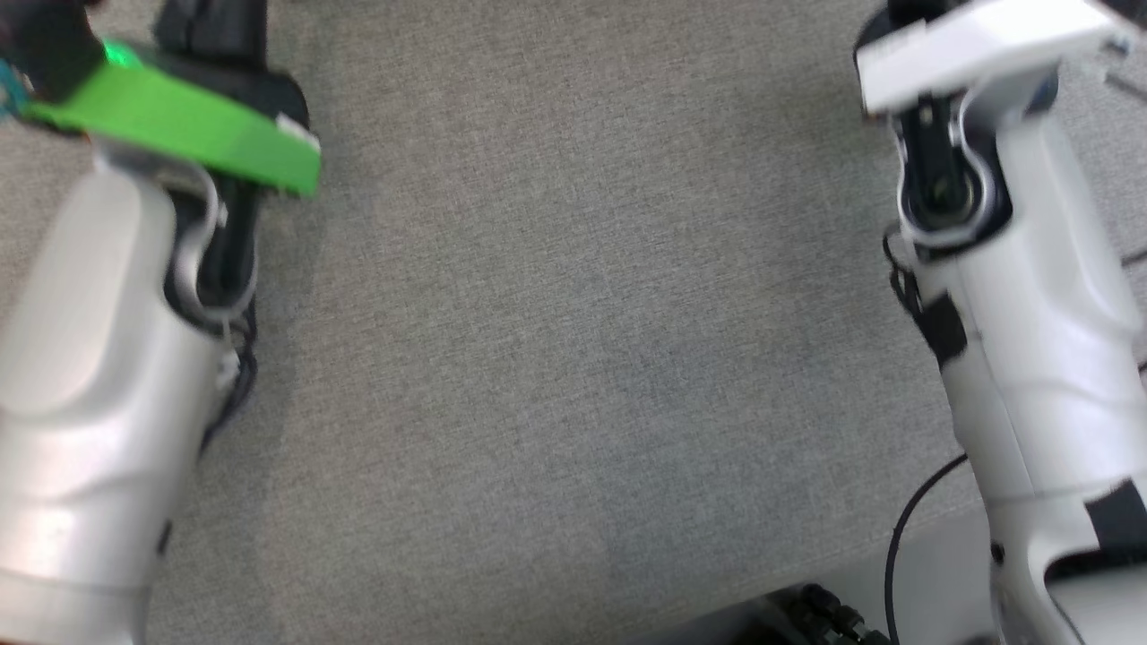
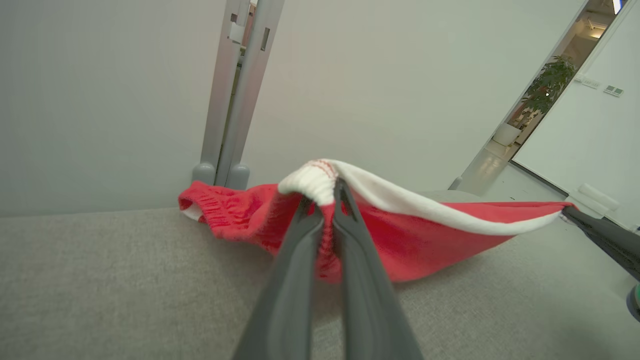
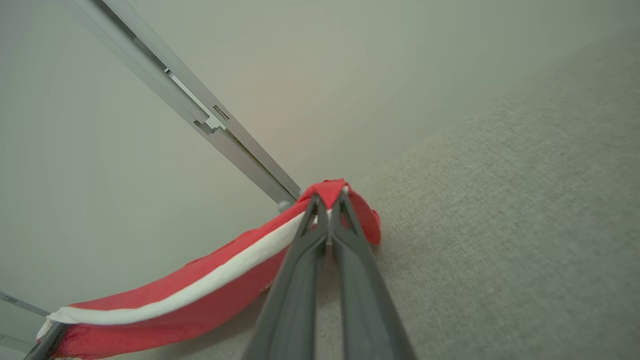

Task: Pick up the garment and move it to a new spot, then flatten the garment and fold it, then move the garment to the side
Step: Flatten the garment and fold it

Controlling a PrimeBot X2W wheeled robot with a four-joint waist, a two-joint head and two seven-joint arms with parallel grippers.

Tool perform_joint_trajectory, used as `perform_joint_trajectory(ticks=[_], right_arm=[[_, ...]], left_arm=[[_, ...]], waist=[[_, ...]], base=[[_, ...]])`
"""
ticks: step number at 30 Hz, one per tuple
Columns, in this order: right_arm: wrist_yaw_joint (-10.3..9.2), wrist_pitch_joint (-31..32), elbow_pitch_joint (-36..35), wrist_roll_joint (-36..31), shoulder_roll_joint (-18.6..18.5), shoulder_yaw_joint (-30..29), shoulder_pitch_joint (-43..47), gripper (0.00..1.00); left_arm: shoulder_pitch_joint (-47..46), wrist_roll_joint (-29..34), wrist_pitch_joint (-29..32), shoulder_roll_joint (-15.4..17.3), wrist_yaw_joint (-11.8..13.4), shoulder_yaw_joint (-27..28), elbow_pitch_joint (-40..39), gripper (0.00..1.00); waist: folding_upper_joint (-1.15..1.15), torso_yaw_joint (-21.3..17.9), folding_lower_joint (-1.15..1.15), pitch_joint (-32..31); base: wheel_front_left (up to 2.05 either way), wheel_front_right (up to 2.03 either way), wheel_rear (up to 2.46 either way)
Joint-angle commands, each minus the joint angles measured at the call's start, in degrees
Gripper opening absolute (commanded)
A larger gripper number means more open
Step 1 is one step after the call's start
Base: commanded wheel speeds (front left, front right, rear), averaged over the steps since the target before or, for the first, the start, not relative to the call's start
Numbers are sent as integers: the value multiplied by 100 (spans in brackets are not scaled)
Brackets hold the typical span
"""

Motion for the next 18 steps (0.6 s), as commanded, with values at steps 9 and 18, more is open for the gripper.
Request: perform_joint_trajectory(ticks=[9, 18], right_arm=[[-4, 477, -2006, 776, -762, -129, 3815, 0], [-5, 1245, -4116, 814, -638, -759, 6599, 0]], left_arm=[[3721, 270, -32, -371, -13, 523, -1669, 0], [6077, 427, -34, -936, -6, 866, -2729, 0]], waist=[[0, 645, -1, -1489], [0, 788, -1, -2006]], base=[[0, 0, 0], [0, 0, 0]])
